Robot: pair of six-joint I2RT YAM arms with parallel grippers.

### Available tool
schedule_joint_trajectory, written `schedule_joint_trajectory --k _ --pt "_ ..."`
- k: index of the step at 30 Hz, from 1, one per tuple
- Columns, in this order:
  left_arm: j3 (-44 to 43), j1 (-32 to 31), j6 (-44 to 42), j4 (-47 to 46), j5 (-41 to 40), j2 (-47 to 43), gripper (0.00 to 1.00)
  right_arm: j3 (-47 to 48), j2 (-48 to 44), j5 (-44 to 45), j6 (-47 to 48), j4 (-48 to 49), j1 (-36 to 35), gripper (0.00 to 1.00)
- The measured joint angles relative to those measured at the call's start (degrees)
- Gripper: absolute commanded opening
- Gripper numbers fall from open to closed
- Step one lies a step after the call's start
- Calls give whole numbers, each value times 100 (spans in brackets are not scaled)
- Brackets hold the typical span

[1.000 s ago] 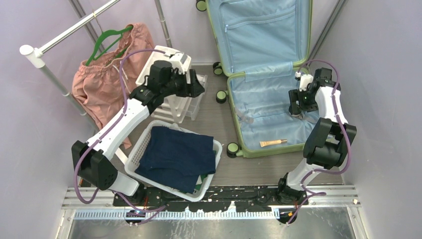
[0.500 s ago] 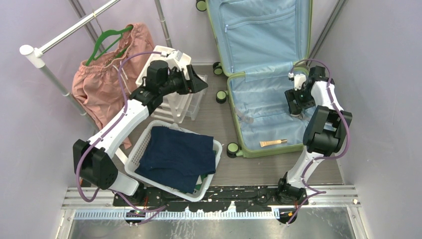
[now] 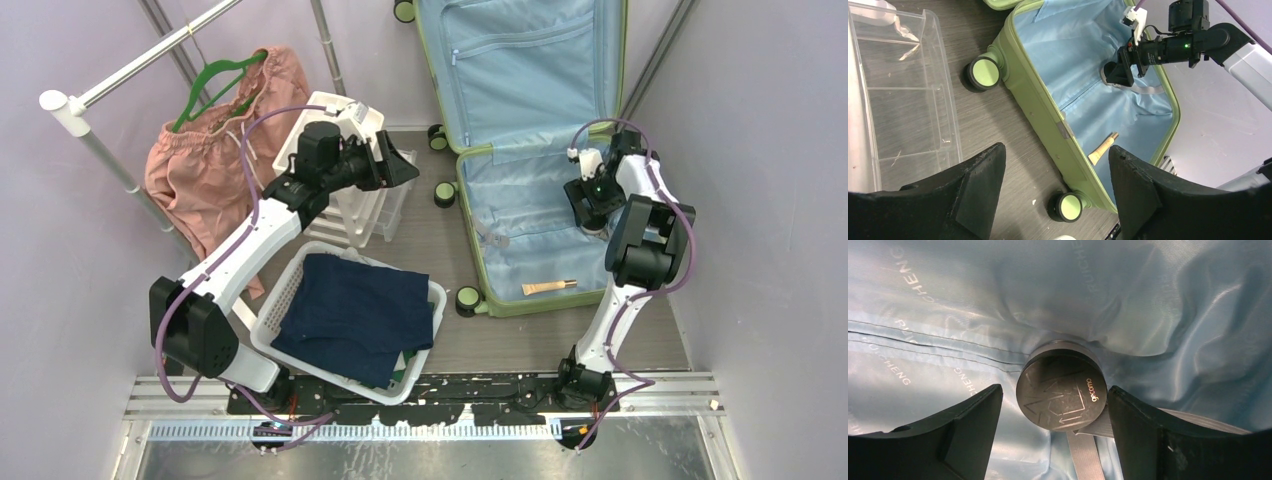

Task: Open, take out, and arrange the luggage
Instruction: Pick up the personal item from the luggage.

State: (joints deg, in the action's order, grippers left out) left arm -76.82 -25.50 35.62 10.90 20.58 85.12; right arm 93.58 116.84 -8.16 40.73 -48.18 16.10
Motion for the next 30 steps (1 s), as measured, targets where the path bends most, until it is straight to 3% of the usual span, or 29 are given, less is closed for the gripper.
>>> schedule_joint_trajectory --k 8,13,19,24,30 --pt "105 0 17 -87 2 -28 76 35 179 55 83 -109 4 76" --pt "275 0 101 -190 35 -83 75 24 179 15 76 -177 52 61" --pt "549 0 345 -566 184 -170 75 -162 39 -120 48 -210 90 33" --pt "756 -31 629 -920 358 -212 75 -264 -328 -476 -37 -503 122 27" --pt "944 -256 1117 -1552 391 -245 75 -249 -1394 -1453 -238 -861 127 24"
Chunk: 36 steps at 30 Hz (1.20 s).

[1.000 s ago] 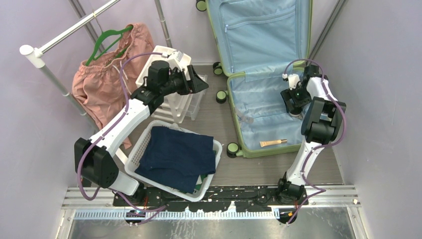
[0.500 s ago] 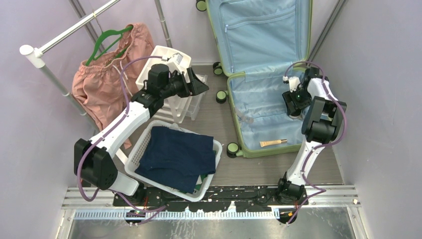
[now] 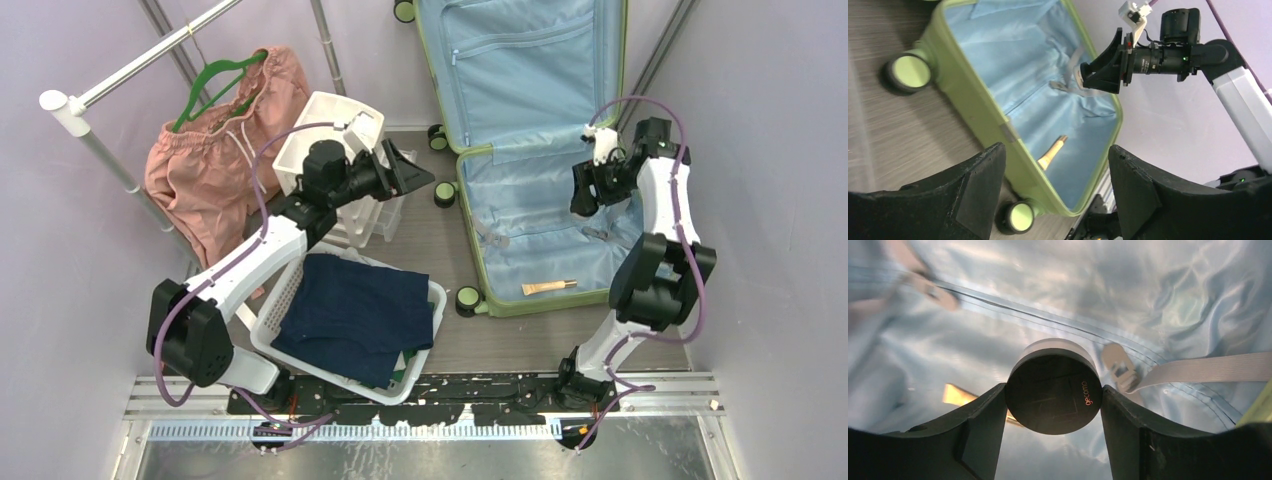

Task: Open, take out, and arrange the luggage
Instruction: Pick up the personal item from the luggage, then place the personal item in the drawer.

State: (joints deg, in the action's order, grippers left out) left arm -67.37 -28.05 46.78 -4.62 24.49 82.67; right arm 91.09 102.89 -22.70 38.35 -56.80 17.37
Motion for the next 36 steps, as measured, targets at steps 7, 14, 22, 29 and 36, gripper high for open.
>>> schedule_joint_trajectory --k 7,14,22,29,36 --pt "-28 -439 678 -616 -94 105 75 33 -1274 -1875 52 -291 -37 17" --pt "-577 -754 887 -610 -295 610 75 -446 -2240 -3029 1005 -216 -702 15" --pt "-820 -1058 970 -452 -577 721 75 -1362 -3018 -3287 1593 507 -1628 15" --pt "-1069 -1355 975 -164 -767 940 75 -1563 -3121 -3246 1648 1246 -2168 15" --pt "-1436 -1552 957 63 -802 1178 68 -1611 -3119 -3244 1390 1843 -2426 15"
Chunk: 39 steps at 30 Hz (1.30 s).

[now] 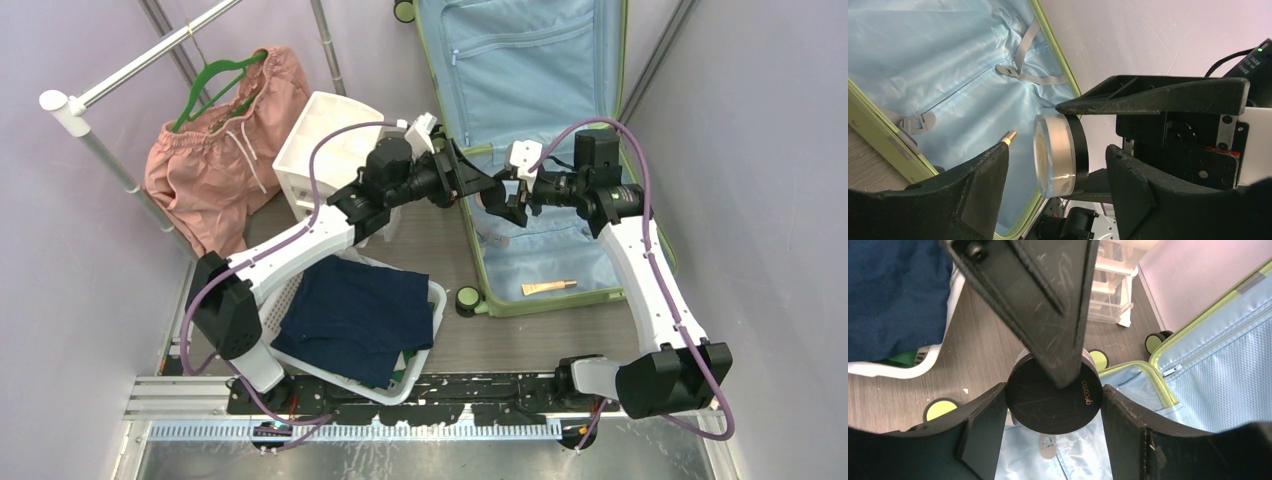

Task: Open, take out, and arrange the luggage
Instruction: Place the personal item in the drawer.

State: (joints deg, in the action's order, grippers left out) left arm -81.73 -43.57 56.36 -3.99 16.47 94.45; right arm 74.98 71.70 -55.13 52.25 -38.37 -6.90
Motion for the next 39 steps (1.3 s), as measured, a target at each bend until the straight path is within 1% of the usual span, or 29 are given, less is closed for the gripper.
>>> schedule_joint_trajectory --k 5,6,7,9,10,11,12,15,16,19,23,26,29,33,36,39 --pt "-63 -138 -7 151 0 46 51 -136 0 7 -212 363 -83 15" --pt "-79 -157 0 173 0 61 45 -155 2 13 -254 409 -98 15" --pt "-98 -179 -22 214 2 79 35 -166 2 17 -280 437 -111 15" --pt "-162 -199 -120 365 -42 129 13 -175 2 15 -323 481 -140 17" --pt "-184 -210 -142 420 -42 155 5 -179 0 33 -356 509 -151 21" --pt "-223 -205 -197 481 -15 175 2 -201 0 66 -409 535 -162 26" --pt "-254 -208 -232 540 -26 181 0 -238 2 79 -435 577 -170 39" --pt "-282 -210 -391 721 -72 184 0 -341 -7 105 -525 680 -205 89" --pt "-282 -210 -437 767 -103 184 0 -385 -7 111 -570 723 -216 98" --pt "-262 -199 -752 979 -317 149 0 -501 -11 125 -769 761 -238 100" --pt "-46 -81 -1331 1440 -719 -164 0 -634 -111 223 -1054 634 -216 100" --pt "-31 55 -2087 2166 -1325 -452 0 -758 -293 339 -1353 479 -111 100" --pt "-208 129 -2883 2946 -2061 -549 1 -866 -424 520 -1766 404 96 100" --pt "-946 142 -3958 4044 -3051 -164 2 -1045 -417 730 -2328 468 358 100" --pt "-1513 142 -4642 4513 -3672 367 3 -1167 -358 861 -2677 588 476 100" --pt "-1840 144 -5180 4754 -4157 861 6 -1222 -310 944 -2874 713 525 100"
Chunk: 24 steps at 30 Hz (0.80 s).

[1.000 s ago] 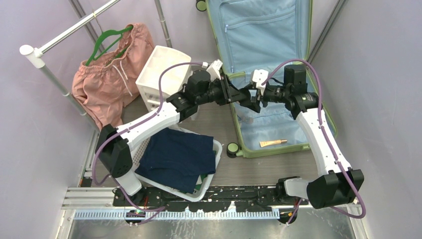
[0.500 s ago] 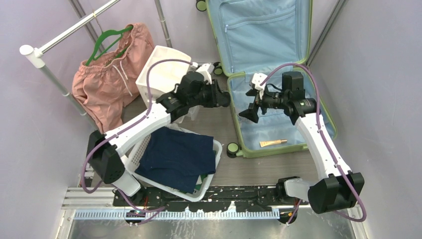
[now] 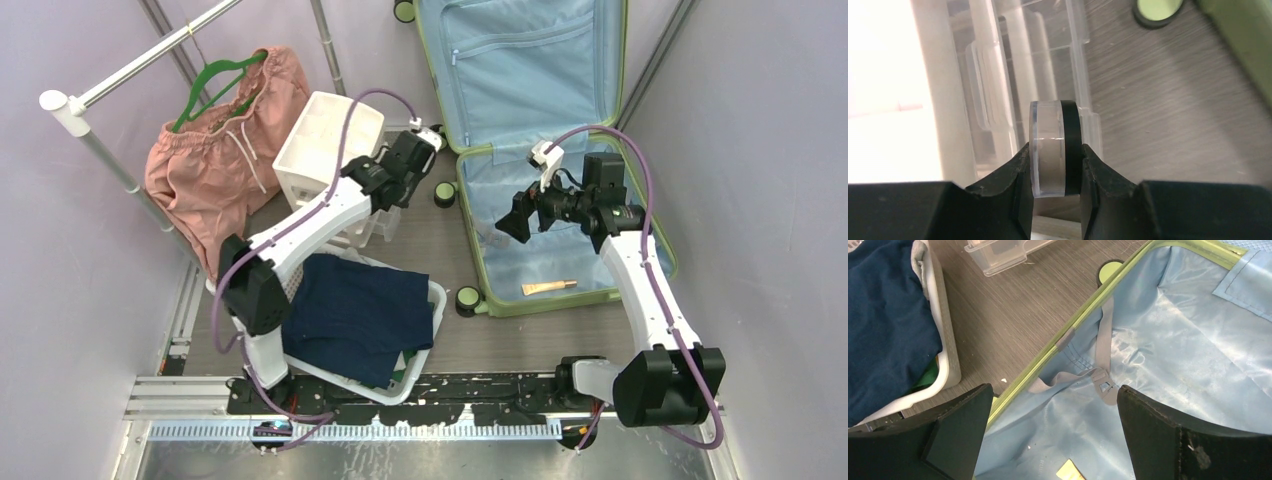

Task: Open, take out, and arrange the luggage
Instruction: Place the personal item in the drawer.

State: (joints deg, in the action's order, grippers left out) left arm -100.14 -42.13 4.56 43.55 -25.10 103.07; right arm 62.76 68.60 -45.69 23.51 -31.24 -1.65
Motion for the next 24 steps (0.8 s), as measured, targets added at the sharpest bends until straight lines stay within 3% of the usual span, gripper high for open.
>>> schedule_joint_trajectory --k 5,10,17,24 --pt "-472 33 -702 260 -501 763 9 -22 17 33 -166 129 2 100" --pt "-855 90 -1108 350 -761 1259 18 -94 17 42 -291 251 39 100" --pt "-933 181 -1320 420 -977 1512 31 -153 17 42 -428 337 66 100" --pt "-960 275 -1366 507 -984 1698 37 -160 35 35 -544 426 92 100"
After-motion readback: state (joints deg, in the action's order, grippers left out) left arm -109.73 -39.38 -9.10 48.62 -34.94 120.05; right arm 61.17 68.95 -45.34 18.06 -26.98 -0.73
